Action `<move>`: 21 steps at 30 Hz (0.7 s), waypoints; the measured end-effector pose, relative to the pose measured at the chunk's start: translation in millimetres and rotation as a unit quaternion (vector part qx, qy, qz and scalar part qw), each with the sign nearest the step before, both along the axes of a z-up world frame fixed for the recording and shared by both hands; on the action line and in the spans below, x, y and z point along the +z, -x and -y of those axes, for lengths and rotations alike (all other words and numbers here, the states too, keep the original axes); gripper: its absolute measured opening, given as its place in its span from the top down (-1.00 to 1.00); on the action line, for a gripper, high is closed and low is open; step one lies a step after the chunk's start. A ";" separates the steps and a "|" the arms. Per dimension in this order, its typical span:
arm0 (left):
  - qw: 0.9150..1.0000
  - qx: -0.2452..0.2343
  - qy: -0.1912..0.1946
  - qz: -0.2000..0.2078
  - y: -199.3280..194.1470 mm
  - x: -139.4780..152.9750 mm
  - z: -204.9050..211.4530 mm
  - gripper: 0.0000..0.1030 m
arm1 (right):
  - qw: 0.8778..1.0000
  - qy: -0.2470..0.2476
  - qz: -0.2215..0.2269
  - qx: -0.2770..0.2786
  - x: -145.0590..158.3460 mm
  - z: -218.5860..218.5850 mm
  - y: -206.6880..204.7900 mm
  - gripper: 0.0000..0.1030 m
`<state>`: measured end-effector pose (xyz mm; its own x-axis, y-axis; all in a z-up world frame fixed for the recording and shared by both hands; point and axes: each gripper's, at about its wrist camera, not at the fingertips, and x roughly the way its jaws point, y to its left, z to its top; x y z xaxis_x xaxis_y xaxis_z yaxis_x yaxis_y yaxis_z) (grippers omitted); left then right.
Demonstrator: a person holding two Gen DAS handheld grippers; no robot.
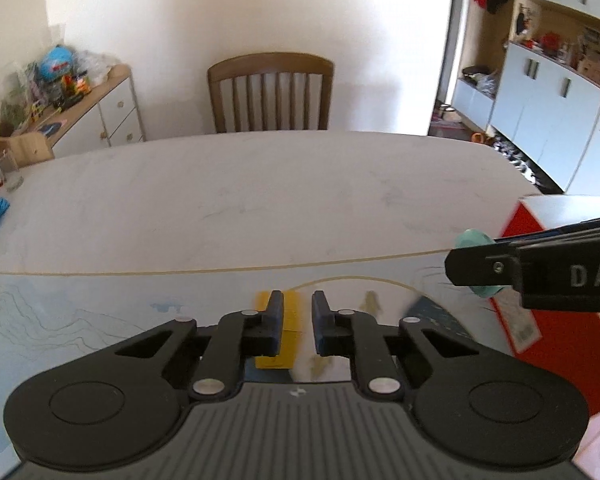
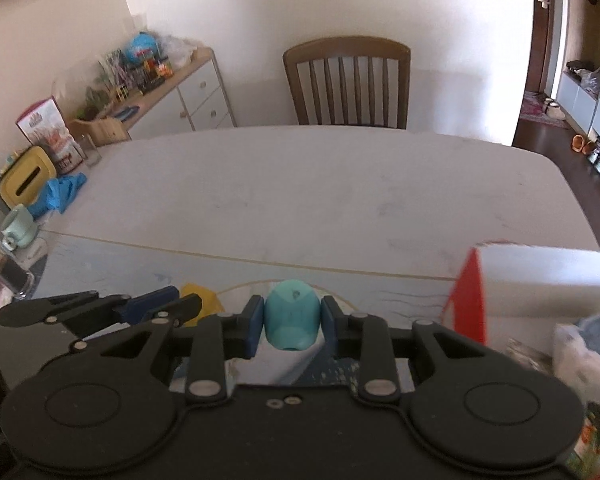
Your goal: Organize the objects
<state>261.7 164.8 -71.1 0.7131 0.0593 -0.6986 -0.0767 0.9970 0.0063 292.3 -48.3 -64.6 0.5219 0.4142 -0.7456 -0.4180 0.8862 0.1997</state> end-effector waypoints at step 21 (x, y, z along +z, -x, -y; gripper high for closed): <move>0.999 0.039 0.014 0.021 24.8 -10.8 -0.7 -0.58 | 1.000 -0.015 -0.008 -0.020 2.9 60.7 36.9 0.44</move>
<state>236.9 165.5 -81.9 0.7361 0.0972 -0.6698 -0.1537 0.9878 -0.0255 255.4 -109.0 -61.8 0.5271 0.4157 -0.7412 -0.3794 0.8956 0.2324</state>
